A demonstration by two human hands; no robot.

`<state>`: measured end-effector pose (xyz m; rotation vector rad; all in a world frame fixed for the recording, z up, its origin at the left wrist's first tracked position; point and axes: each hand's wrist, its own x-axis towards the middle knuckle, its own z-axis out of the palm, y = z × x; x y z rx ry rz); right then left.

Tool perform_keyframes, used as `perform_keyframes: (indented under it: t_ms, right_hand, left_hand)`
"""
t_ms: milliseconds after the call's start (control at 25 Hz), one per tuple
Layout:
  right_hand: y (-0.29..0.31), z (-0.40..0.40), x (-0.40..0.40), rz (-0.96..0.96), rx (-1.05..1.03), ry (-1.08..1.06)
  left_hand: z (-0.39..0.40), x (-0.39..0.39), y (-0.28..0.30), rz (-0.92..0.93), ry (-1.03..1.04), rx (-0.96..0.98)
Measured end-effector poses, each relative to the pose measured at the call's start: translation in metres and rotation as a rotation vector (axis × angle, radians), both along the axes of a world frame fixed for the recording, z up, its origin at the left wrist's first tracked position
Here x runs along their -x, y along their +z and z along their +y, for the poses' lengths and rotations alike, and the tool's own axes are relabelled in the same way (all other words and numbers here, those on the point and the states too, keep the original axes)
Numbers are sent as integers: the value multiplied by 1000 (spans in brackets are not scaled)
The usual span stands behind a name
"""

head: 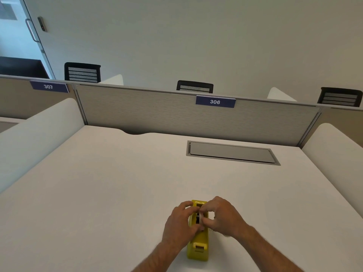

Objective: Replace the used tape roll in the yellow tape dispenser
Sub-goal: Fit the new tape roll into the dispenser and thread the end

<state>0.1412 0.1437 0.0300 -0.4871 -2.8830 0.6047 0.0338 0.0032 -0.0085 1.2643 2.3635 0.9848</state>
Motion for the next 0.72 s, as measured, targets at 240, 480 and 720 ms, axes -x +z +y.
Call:
perform_keyframes:
  t_ms: [240,480,720]
  right_hand:
    - [-1,4,0,4,14,14]
    - [-4,7,1,-16,-1,15]
    - [-6,6,1,-22,11,0]
  left_hand:
    - [-1,0,0,1,-7,0]
    - [0,1,0,-30,0,-18]
    - [0,2,-1,-30,-5,-38]
